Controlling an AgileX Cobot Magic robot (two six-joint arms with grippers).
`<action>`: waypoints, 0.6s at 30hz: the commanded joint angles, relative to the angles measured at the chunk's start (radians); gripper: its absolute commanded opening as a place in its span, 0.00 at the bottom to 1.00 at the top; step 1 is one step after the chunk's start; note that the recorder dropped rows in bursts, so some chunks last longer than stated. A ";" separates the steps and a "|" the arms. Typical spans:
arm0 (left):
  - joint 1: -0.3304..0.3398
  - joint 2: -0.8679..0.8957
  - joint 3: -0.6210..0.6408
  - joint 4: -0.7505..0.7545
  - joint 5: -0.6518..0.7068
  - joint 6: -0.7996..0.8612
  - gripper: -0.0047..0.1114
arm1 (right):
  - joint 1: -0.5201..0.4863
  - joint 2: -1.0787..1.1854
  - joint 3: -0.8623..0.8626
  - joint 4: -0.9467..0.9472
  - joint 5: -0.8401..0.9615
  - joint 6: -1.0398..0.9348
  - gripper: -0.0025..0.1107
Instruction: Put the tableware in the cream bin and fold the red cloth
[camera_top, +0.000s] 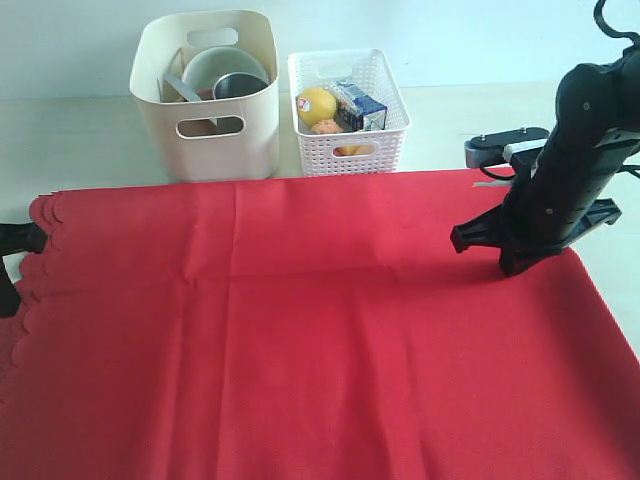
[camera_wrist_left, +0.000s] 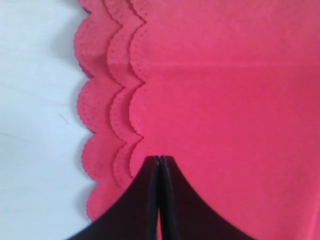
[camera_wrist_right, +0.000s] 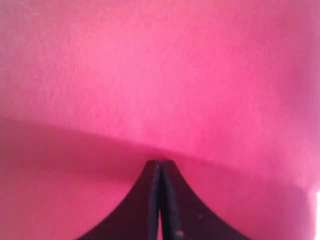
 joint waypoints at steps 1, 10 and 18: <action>0.002 0.036 -0.030 0.008 0.001 0.002 0.04 | -0.006 0.032 -0.008 0.000 -0.040 -0.005 0.02; 0.078 0.090 -0.072 0.007 0.036 -0.003 0.39 | -0.006 0.122 -0.008 0.000 -0.077 -0.005 0.02; 0.112 0.090 -0.073 -0.001 -0.008 0.009 0.63 | -0.004 0.128 -0.008 0.027 -0.073 -0.005 0.02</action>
